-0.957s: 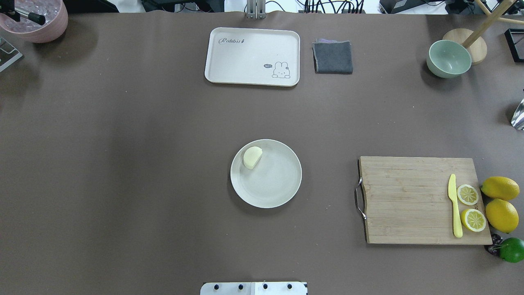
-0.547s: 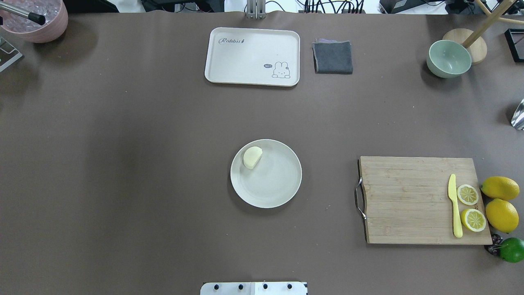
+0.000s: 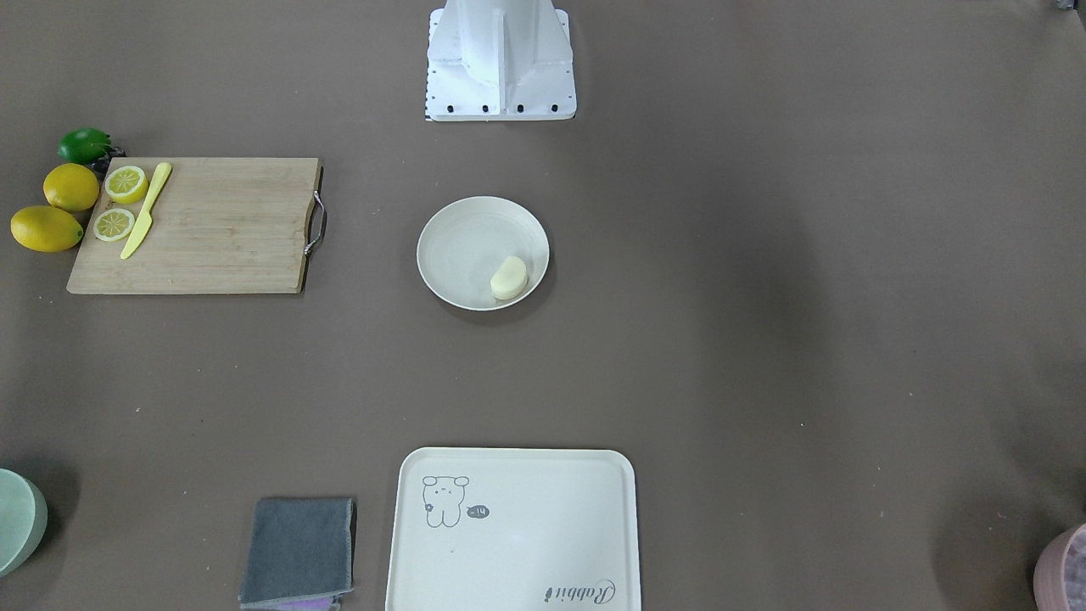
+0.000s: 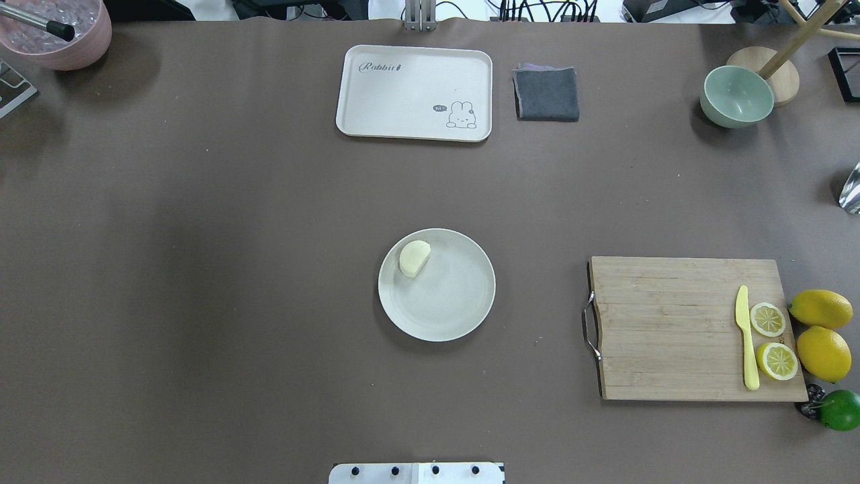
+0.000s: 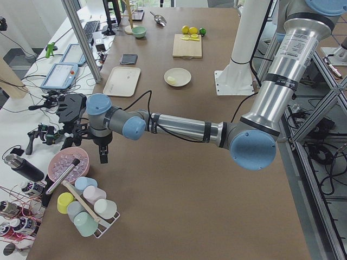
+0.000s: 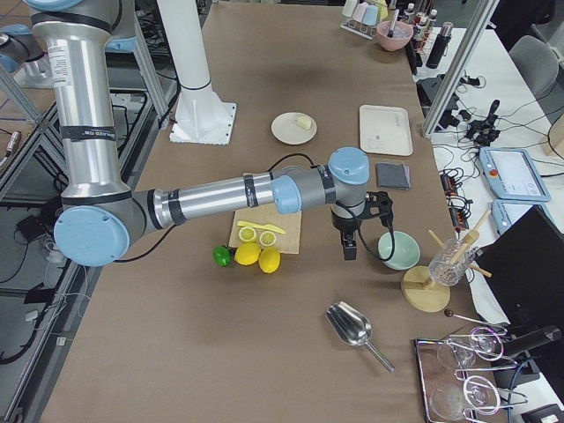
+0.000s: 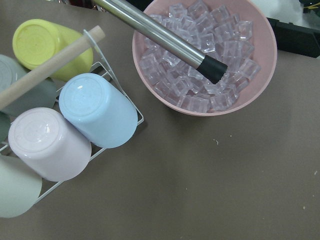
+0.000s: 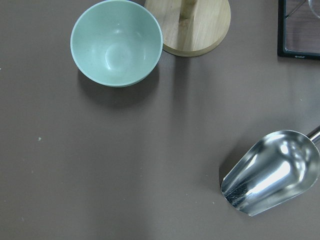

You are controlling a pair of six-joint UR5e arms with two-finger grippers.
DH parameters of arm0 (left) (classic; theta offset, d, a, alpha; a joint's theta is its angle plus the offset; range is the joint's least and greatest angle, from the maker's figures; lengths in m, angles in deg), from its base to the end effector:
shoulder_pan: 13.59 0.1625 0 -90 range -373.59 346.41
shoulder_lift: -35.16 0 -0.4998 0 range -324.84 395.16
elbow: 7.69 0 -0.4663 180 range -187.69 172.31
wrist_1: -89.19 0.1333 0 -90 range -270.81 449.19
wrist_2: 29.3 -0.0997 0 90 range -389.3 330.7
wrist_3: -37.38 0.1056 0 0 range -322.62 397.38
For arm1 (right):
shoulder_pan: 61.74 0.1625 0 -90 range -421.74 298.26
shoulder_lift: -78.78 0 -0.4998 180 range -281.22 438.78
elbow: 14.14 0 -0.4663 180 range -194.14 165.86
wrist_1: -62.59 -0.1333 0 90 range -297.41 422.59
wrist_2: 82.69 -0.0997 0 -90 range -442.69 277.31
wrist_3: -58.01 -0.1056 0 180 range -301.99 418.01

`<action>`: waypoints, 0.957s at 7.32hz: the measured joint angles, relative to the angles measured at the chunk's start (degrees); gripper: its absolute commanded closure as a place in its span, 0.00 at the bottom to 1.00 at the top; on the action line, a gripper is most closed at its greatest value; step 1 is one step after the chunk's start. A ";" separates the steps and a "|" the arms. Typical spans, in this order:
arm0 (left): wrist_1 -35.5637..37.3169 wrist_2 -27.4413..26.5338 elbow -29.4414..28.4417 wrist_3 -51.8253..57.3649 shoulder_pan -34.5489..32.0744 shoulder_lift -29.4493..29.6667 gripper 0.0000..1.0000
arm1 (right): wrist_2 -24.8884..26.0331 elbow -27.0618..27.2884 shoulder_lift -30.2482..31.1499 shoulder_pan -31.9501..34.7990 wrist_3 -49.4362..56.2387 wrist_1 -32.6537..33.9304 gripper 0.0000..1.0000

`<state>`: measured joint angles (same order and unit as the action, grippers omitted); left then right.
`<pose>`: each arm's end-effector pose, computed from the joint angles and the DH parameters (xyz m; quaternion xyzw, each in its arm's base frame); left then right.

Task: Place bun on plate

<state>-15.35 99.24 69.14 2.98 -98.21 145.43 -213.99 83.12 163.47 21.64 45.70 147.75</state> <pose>0.0040 -0.7620 0.6137 0.0564 0.3651 -0.1723 0.9131 -0.0083 -0.6234 0.6045 0.0824 -0.3671 -0.0074 0.9265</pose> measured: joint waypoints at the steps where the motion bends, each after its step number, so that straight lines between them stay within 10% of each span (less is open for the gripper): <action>1: -0.10 0.03 -0.05 -0.06 -0.51 -0.45 0.02 | -0.01 -1.45 -1.00 -0.02 0.00 -0.14 0.00; 7: -0.66 3.09 0.38 -0.08 -3.55 -3.01 0.02 | -0.07 -3.44 -2.78 0.02 -0.08 -0.43 0.00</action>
